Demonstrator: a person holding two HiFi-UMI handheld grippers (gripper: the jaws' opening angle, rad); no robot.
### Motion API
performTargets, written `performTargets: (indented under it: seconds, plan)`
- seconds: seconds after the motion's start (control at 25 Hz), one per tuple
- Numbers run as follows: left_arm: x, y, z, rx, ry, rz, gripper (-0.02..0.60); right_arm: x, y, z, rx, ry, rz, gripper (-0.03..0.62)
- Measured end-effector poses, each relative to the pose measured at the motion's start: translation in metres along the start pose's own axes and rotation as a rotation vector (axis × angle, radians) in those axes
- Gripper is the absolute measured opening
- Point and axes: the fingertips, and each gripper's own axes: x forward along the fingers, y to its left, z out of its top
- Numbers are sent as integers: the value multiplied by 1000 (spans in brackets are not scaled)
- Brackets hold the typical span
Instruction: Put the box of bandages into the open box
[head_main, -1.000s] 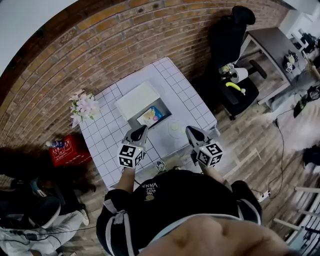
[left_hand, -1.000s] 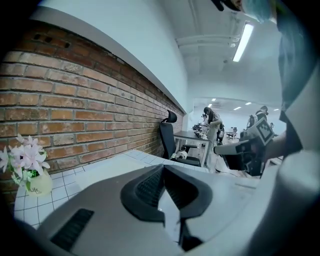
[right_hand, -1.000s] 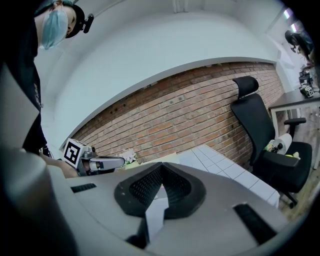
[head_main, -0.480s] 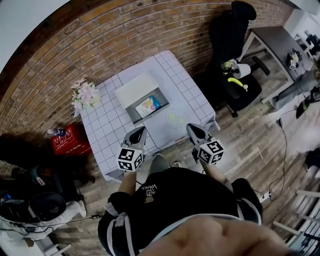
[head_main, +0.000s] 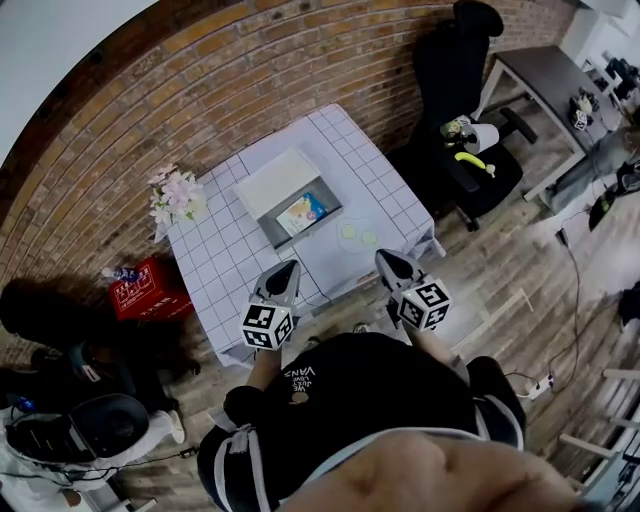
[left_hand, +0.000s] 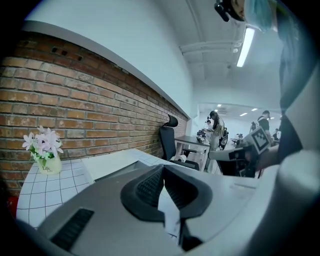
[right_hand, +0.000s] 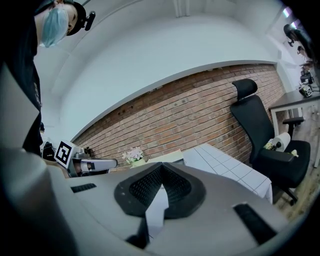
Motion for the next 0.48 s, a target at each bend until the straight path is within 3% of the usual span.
performTargets:
  seconds: [0.48]
  plan:
    - [-33,36,-3,0,26,-69,12,29,44,-10,4,-17,-76,-3]
